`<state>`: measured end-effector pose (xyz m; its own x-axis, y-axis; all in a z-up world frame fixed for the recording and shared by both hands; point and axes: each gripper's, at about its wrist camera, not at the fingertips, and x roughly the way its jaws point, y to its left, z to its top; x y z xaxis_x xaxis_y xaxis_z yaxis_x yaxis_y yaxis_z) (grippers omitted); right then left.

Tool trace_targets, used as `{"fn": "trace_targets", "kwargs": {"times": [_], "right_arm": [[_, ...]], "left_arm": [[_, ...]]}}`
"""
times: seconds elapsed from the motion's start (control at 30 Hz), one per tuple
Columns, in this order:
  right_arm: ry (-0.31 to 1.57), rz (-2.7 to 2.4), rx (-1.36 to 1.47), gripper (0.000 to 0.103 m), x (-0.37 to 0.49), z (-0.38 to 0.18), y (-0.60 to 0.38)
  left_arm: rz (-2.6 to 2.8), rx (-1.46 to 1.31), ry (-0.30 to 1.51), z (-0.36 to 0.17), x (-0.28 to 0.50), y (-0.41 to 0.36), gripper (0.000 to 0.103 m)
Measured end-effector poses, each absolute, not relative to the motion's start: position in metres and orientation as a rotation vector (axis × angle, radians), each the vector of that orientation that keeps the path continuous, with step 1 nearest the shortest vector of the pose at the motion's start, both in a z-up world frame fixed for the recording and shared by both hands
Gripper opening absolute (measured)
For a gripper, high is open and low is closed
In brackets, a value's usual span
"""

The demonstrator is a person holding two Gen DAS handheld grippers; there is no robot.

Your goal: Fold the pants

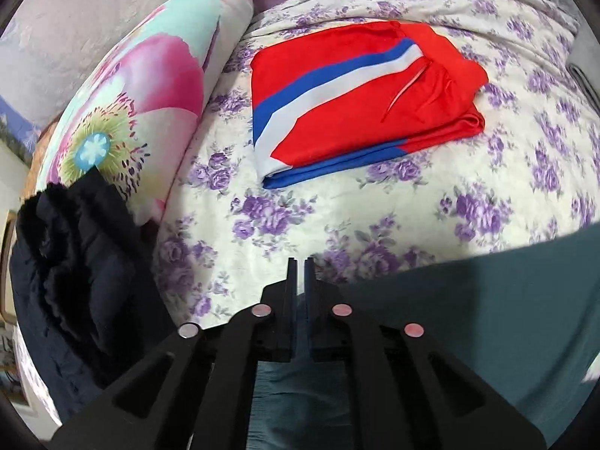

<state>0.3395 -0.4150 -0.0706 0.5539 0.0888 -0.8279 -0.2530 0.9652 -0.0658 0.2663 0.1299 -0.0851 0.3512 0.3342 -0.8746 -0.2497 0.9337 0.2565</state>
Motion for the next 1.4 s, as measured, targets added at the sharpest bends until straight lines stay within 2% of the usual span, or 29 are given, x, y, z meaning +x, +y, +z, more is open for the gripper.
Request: {"fn": "trace_targets", "kwargs": {"times": [0.03,0.1,0.2,0.27,0.33,0.53,0.6,0.67,0.7,0.83,0.9,1.07,1.1,1.17,1.2,1.27,1.33,1.4], "right_arm": [[0.954,0.269,-0.175,0.053,0.335,-0.062,-0.4],[0.951,0.373,-0.201,0.053,0.328,-0.057,-0.373],[0.947,0.563,-0.297,0.054,0.319,-0.058,-0.304],[0.962,0.648,-0.359,0.059,0.317,-0.062,-0.264],[0.968,0.685,-0.405,0.059,0.313,-0.069,-0.242],[1.058,0.713,-0.503,0.061,0.324,-0.105,-0.192],[1.077,0.718,-0.481,0.049,0.327,-0.107,-0.193],[1.099,0.74,-0.44,0.029,0.329,-0.102,-0.196],[1.105,0.749,-0.431,0.027,0.33,-0.099,-0.197],[1.1,0.764,-0.438,0.028,0.328,-0.092,-0.2],[1.087,0.767,-0.438,0.03,0.327,-0.093,-0.198],[1.096,0.761,-0.467,0.033,0.329,-0.108,-0.188],[1.101,0.762,-0.454,0.033,0.331,-0.109,-0.189],[1.105,0.768,-0.447,0.033,0.334,-0.11,-0.189],[1.104,0.772,-0.451,0.033,0.334,-0.11,-0.189],[1.107,0.774,-0.454,0.033,0.335,-0.11,-0.189],[1.115,0.77,-0.445,0.031,0.337,-0.111,-0.189],[1.119,0.765,-0.427,0.024,0.339,-0.109,-0.19]], "left_arm": [[0.375,0.098,1.162,-0.085,0.264,0.133,0.024],[0.398,0.137,1.169,-0.085,0.259,0.136,0.039],[0.364,0.136,1.222,-0.092,0.255,0.147,0.045],[0.327,0.132,1.248,-0.097,0.256,0.151,0.052],[0.304,0.183,1.261,-0.103,0.257,0.153,0.061],[0.251,0.221,1.261,-0.114,0.258,0.152,0.066],[0.234,0.232,1.26,-0.112,0.257,0.151,0.065],[0.188,0.199,1.269,-0.104,0.254,0.152,0.063],[0.164,0.173,1.27,-0.099,0.254,0.155,0.062],[0.081,0.142,1.25,-0.075,0.243,0.159,0.066],[0.046,0.151,1.237,-0.068,0.24,0.159,0.071],[0.018,0.239,1.296,-0.09,0.237,0.147,0.072],[0.023,0.258,1.31,-0.097,0.238,0.146,0.071],[-0.001,0.277,1.333,-0.11,0.237,0.146,0.061],[-0.047,0.248,1.353,-0.115,0.238,0.145,0.047],[-0.084,0.211,1.348,-0.114,0.239,0.144,0.031],[-0.127,0.203,1.347,-0.112,0.242,0.143,0.011],[-0.132,0.201,1.338,-0.106,0.242,0.141,0.006]]}}
